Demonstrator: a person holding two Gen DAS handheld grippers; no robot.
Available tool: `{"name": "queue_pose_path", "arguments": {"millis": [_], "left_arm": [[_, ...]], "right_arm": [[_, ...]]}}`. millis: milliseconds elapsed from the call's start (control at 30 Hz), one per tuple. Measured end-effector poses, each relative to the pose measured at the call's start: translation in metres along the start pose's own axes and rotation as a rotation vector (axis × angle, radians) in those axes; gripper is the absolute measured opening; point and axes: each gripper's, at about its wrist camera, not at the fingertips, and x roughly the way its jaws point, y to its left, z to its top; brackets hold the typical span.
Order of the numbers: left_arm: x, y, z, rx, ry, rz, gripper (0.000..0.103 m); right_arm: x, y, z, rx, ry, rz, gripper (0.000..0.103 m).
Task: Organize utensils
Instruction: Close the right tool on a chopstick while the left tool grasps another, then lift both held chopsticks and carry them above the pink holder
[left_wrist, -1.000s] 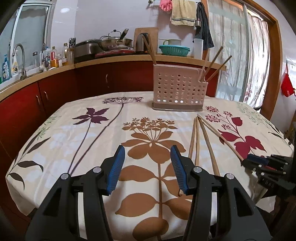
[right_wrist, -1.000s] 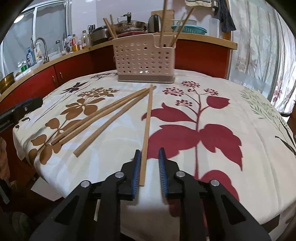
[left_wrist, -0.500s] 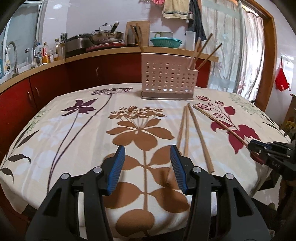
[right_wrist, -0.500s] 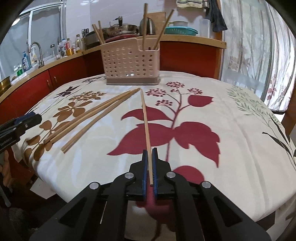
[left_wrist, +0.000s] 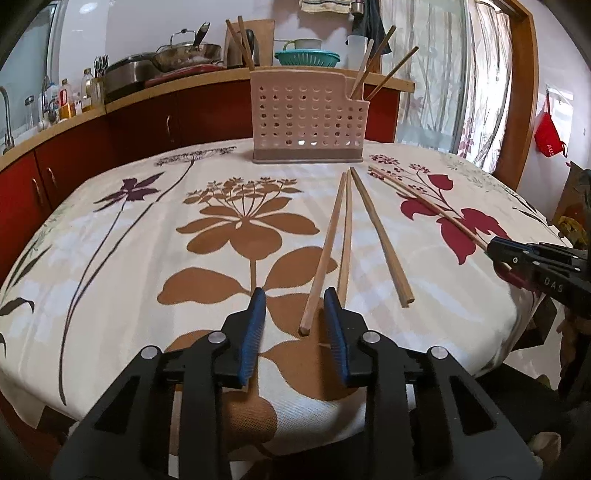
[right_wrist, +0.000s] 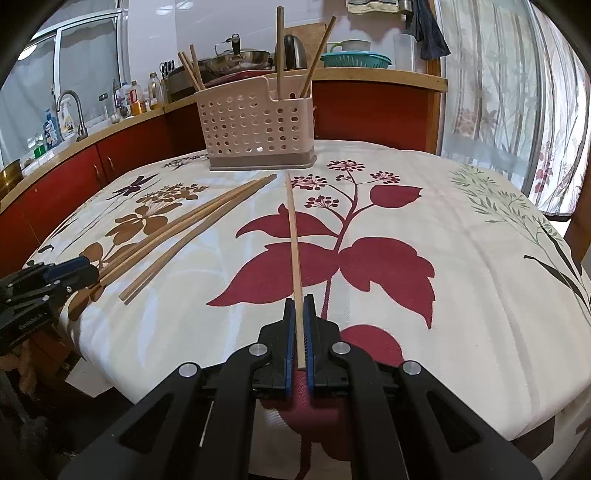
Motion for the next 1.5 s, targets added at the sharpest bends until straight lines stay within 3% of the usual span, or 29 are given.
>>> {"name": "queue_pose_path", "arguments": {"millis": [200,267,867,1167,1300,1500], "left_arm": [[0.004,-0.002,-0.003,0.014,0.003,-0.014,0.02],[0.004,-0.004,-0.003,0.021,0.002,-0.024,0.011],[-0.036,-0.001,0.027,0.021,-0.155,-0.012,0.007],[-0.032,0.0,0.023,0.02,-0.127,-0.01,0.007],[-0.031,0.0,0.022,0.022,-0.13,-0.008,0.007],[-0.03,0.0,0.023,0.023,-0.128,-0.006,0.007]], "right_arm": [[0.0,0.001,0.0,-0.002,-0.004,0.011,0.005],[-0.001,0.002,0.0,-0.003,-0.011,0.016,0.005],[-0.035,0.012,0.019,-0.051,-0.151,0.002,0.004],[-0.011,0.009,0.003,-0.042,-0.068,0.021,0.004],[-0.011,0.006,-0.001,-0.015,-0.072,0.022,0.03],[-0.01,0.006,-0.009,-0.036,-0.051,0.027,0.031]]}}
